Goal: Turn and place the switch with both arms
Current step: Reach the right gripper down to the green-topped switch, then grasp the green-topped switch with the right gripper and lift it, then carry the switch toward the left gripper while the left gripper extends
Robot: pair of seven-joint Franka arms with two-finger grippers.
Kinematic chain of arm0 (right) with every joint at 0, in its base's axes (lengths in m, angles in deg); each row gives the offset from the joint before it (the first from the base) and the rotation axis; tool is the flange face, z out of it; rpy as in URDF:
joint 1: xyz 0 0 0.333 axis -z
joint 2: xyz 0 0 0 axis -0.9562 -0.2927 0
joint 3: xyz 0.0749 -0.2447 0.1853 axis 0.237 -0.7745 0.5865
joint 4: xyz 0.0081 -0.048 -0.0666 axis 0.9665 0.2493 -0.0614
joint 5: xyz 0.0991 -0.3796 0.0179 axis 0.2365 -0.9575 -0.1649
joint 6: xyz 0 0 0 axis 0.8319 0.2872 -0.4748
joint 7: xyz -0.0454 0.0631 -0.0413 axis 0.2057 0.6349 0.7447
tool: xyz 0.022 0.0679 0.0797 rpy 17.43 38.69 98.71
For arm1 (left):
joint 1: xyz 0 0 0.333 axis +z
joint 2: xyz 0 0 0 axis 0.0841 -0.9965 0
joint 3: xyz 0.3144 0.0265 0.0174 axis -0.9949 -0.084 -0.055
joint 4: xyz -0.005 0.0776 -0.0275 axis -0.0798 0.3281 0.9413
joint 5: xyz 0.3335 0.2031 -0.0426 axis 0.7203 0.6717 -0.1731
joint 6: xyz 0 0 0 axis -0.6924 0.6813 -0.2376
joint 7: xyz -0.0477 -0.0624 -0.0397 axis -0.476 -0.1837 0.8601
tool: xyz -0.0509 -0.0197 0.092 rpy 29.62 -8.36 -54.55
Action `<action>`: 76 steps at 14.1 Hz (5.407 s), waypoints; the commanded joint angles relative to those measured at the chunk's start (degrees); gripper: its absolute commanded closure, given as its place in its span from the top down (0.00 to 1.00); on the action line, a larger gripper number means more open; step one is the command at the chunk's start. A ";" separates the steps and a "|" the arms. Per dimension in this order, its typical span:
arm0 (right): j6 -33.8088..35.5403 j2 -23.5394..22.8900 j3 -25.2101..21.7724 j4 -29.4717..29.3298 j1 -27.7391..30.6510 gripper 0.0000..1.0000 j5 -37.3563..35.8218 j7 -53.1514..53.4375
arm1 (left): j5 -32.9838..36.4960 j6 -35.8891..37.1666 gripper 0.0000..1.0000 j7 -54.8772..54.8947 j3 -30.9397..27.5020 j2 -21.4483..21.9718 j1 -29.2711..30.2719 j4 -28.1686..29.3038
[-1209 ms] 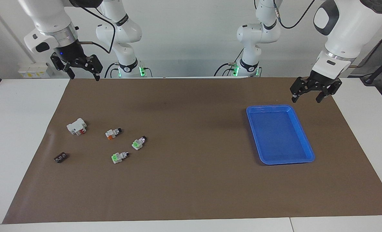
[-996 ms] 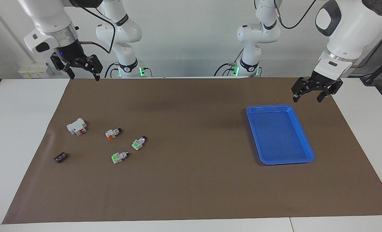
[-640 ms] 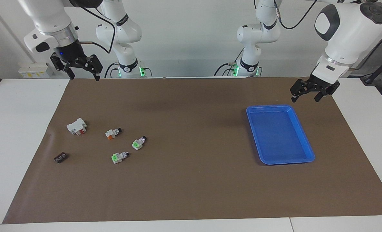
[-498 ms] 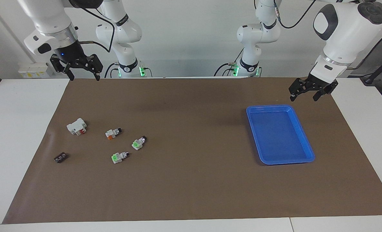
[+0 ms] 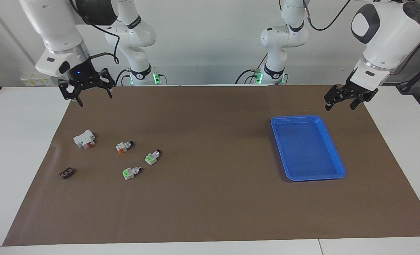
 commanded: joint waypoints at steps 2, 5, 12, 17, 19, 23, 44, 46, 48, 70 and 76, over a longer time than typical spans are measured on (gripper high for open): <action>-8.58 -1.18 0.18 7.90 -4.06 1.00 0.15 -21.40 | 0.35 0.32 1.00 -0.04 0.17 1.65 -0.27 1.85; -16.68 -3.20 0.27 12.22 -4.25 1.00 0.15 -34.33 | 0.26 0.32 1.00 -0.13 0.26 1.65 0.17 1.76; -31.89 -11.72 0.27 16.54 -6.80 1.00 -0.90 -64.84 | 0.26 -0.74 1.00 -0.22 0.35 1.65 -0.70 1.85; -39.72 -17.62 0.36 16.18 -8.38 1.00 -2.47 -70.84 | 0.26 -0.56 1.00 -0.31 0.52 1.74 -0.79 2.03; -39.46 -17.71 0.27 16.88 -10.39 1.00 -5.72 -71.55 | 0.26 -0.74 1.00 -0.31 0.44 2.18 -0.71 2.81; -39.72 -16.84 0.27 19.78 -10.75 1.00 -6.17 -72.08 | 0.26 -1.08 1.00 0.04 0.44 3.05 -0.44 4.65; -38.58 -16.14 2.45 19.62 -10.40 0.00 -0.24 -72.25 | 0.26 -3.90 1.00 0.31 0.52 4.11 -0.71 7.39; -38.50 -15.60 4.74 17.25 -10.58 0.00 8.90 -71.99 | 0.26 -2.94 1.00 -0.12 0.70 4.29 -0.79 7.39; -38.58 -15.69 7.81 13.48 -10.66 0.00 13.76 -69.63 | 0.18 -2.93 1.00 -0.22 0.79 4.55 -1.84 7.48; -43.77 -15.43 22.07 -1.83 -18.66 0.00 5.34 -25.24 | -46.93 -8.02 0.55 -32.65 0.88 9.82 -5.89 18.37; -43.77 -15.51 22.07 -2.19 -19.19 0.00 4.99 -24.88 | -49.66 -19.45 0.54 -32.39 0.88 11.76 -10.11 24.08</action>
